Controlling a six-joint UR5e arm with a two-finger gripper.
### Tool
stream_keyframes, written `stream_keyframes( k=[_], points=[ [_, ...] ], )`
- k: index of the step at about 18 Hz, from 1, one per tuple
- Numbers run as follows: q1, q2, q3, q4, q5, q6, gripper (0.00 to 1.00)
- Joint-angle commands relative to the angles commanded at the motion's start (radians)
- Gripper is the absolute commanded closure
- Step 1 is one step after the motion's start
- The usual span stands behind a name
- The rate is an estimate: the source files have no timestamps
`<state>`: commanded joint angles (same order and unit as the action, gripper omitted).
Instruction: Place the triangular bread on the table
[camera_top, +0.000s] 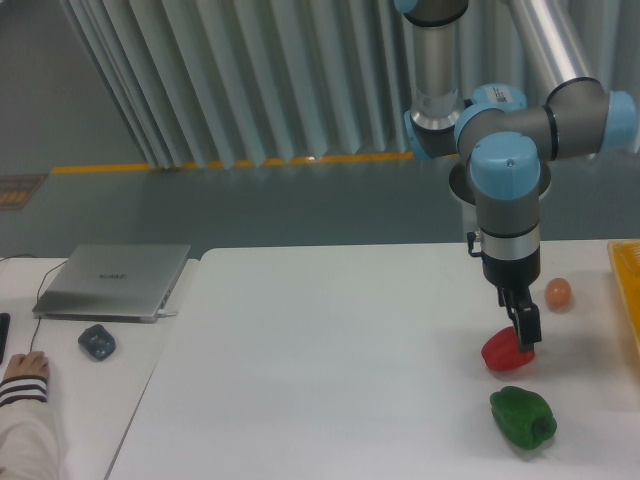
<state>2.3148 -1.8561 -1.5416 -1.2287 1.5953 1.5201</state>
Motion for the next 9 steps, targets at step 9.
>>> stream_keyframes(
  k=[9],
  points=[
    [0.104,0.0,-0.011,0.003,0.002,0.005,0.0]
  ],
)
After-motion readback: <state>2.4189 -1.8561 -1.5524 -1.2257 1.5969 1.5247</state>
